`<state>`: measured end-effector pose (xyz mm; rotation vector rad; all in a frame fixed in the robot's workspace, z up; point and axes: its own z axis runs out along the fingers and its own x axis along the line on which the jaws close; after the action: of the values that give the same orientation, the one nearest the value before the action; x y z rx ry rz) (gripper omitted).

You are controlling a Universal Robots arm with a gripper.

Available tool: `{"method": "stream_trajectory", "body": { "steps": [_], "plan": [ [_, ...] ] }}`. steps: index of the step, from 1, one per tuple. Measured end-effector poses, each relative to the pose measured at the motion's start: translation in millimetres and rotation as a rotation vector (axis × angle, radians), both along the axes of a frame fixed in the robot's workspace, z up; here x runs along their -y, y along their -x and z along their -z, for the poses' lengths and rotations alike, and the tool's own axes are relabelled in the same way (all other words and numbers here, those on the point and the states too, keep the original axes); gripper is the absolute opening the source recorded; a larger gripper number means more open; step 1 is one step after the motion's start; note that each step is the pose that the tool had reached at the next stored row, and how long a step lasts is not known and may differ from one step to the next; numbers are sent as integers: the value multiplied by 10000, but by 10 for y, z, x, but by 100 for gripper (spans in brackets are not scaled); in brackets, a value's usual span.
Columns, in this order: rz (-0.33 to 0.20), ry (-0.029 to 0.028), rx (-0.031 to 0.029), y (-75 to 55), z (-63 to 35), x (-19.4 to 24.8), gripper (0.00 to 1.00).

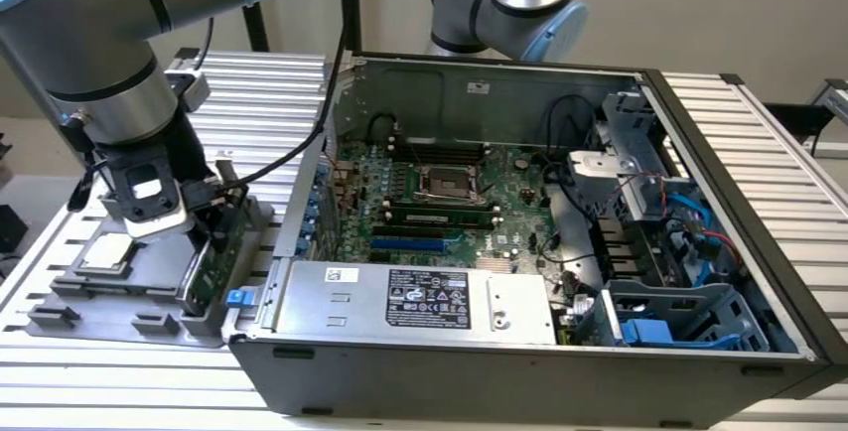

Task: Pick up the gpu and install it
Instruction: 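Pick up the gpu and move the gpu toward the slot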

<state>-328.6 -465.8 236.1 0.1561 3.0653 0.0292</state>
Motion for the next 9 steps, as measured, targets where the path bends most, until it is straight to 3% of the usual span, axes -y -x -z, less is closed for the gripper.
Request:
{"method": "stream_trajectory", "body": {
  "steps": [5,9],
  "plan": [
    [-396,0,-1,0,0,0,27],
    [-419,0,-3,0,0,0,27]
  ]
}}
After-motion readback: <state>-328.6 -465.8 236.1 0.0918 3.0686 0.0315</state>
